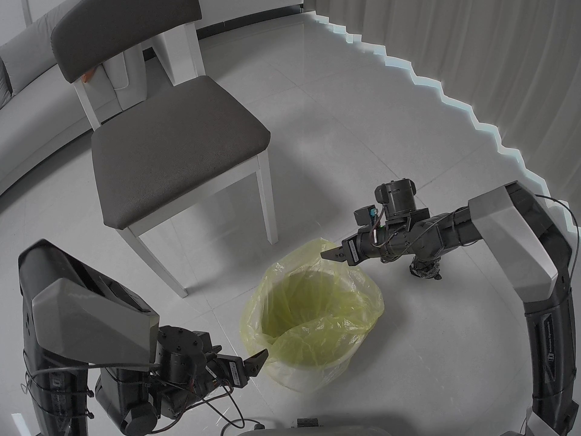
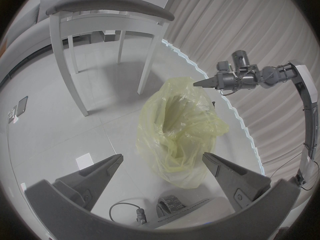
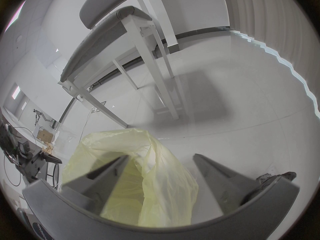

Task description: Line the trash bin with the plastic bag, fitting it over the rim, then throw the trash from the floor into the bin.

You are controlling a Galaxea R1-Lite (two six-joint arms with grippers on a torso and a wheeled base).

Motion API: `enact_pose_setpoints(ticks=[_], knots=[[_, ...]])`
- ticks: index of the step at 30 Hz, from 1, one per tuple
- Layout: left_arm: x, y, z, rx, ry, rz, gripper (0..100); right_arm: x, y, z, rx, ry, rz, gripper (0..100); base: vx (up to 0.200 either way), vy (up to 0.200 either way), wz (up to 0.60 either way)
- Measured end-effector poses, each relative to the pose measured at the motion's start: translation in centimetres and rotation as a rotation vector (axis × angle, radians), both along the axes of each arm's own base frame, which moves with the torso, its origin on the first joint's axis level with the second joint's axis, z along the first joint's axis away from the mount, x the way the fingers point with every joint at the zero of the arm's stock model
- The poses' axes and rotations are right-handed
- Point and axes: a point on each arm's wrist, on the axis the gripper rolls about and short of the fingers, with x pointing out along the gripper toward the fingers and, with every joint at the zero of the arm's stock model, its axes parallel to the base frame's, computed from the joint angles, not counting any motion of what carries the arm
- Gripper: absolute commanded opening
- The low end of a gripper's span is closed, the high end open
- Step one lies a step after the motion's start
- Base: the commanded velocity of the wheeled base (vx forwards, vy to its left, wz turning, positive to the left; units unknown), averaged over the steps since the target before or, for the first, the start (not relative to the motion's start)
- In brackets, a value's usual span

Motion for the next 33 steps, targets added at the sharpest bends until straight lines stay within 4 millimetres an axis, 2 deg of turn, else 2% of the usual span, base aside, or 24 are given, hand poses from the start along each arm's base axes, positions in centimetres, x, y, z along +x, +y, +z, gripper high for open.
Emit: enact_pose_setpoints(ticks=[6,11,16,17,21,27,33], knots=[[0.8,0.4,-0.5,0.000,0.005,0.025,100,-1.9,-2.3,0.6,-0.023,0.053,-0.033,100,0.000,0.000,0.00],[1.4,0.7,-0.8,-0.001,0.007,0.043,100,-4.7,-4.7,-0.4,-0.064,0.147,-0.062,100,0.000,0.000,0.00],[1.8,0.8,-1.1,-0.003,0.006,0.052,100,-7.1,-6.2,-1.6,-0.083,0.190,-0.087,100,0.000,0.000,0.00],[1.9,0.8,-1.1,-0.003,0.007,0.052,100,-7.4,-6.2,-1.8,-0.080,0.179,-0.087,0,0.000,0.000,0.00],[2.0,0.6,-1.3,-0.002,0.007,0.051,100,-8.1,-6.3,-2.8,-0.072,0.160,-0.091,0,0.000,0.000,0.00],[2.1,0.5,-1.4,-0.003,0.005,0.047,100,-8.9,-5.4,-4.8,-0.068,0.227,-0.092,0,0.000,0.000,0.00],[2.0,0.5,-1.6,0.002,0.012,0.048,100,-9.5,-5.3,-5.9,-0.079,0.267,-0.090,0,0.000,0.000,0.00]])
